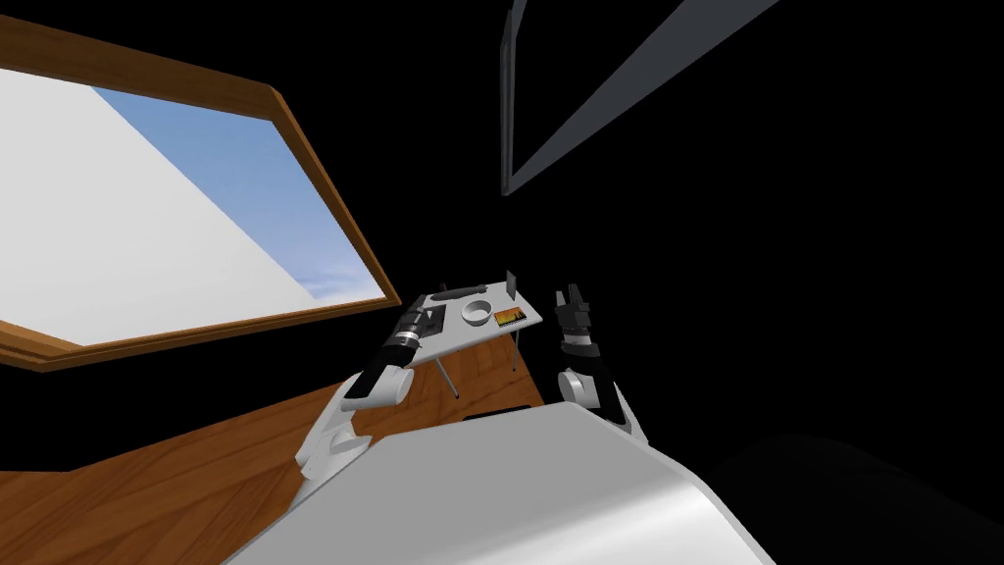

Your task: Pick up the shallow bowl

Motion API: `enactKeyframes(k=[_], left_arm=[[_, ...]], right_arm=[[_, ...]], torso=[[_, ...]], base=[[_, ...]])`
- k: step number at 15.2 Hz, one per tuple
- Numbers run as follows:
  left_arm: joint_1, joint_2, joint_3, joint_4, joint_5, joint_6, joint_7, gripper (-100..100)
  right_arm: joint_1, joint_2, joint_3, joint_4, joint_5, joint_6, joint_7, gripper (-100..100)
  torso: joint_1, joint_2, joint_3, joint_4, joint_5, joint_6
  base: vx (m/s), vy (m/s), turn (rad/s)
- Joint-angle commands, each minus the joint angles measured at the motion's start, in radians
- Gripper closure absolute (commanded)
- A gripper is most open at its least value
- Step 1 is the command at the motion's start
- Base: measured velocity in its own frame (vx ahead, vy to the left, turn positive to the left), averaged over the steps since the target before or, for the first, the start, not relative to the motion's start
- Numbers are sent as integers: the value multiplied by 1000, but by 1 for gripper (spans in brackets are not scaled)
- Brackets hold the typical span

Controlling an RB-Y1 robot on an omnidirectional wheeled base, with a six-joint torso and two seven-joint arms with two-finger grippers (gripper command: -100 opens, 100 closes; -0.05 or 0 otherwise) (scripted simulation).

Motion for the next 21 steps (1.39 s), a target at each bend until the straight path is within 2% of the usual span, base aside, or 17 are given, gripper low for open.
enactKeyframes(k=[1, 3, 4, 7, 8, 11, 12, 14, 15, 16, 18, 19, 20, 21], left_arm=[[-15, 5, 1, 7, 0, 50, 16, -100], [-15, 5, 1, 7, 0, 77, 16, -100], [-41, 9, 2, 22, -1, 107, 35, -100], [-41, 9, 2, 22, -1, 150, 35, -100], [-67, 13, 3, 37, -1, 179, 54, -100], [-67, 13, 3, 37, -1, 224, 54, -100], [-94, 15, 4, 53, -2, 255, 74, -100], [-94, 15, 4, 53, -2, 297, 74, -100], [-94, 15, 4, 53, -2, 300, 74, -100], [-122, 17, 5, 69, -3, 333, 94, -100], [-122, 17, 5, 69, -3, 374, 94, -100], [-122, 17, 5, 69, -3, 376, 94, -100], [-149, 18, 6, 86, -4, 409, 114, -100], [-149, 18, 6, 86, -4, 426, 114, -100]], right_arm=[[0, 0, 0, 0, 0, 0, 0, 0], [0, 0, 0, 0, 0, 0, 0, 0], [0, 0, 0, 0, 0, 0, 0, 0], [0, 0, 0, 0, 0, 0, 0, 0], [0, 0, 0, 0, 0, 0, 0, 0], [0, 0, 0, 0, 0, 0, 0, 0], [0, 0, 0, 0, 0, 0, 0, 0], [0, 0, 0, 0, 0, 0, 0, 0], [0, 0, 0, 0, 0, 0, 0, 0], [0, 0, 0, 0, 0, 0, 0, 0], [0, 0, 0, 0, 0, 0, 0, 0], [0, 0, 0, 0, 0, 0, 0, 0], [0, 0, 0, 0, 0, 0, 0, 0], [0, 0, 0, 0, 0, 0, 0, 0]], torso=[[0, 0, 0, 0, 0, 0], [0, 0, 0, 0, 0, 0], [0, 0, 0, 0, 0, 0], [0, 0, 0, 0, 0, 0], [0, 0, 0, 0, 0, 0], [0, 0, 0, 0, 0, 0], [0, 0, 0, 0, 0, -1], [0, 0, 0, 0, 0, 0], [0, 0, 0, 0, 0, 0], [0, 0, 0, 0, 0, -1], [0, 0, 0, 0, 0, 0], [0, 0, 0, 0, 0, 0], [0, 0, 0, 0, 0, 0], [0, 0, 0, 0, 0, 0]], base=[[9, -6, -84], [4, -2, -13], [7, -5, -68], [7, -3, -41], [8, -8, -64], [9, -5, -44], [8, -6, -72], [10, -7, -63], [6, -3, 4], [11, -8, -75], [13, -7, -65], [7, -4, 4], [10, -12, -62], [15, -14, -91]])
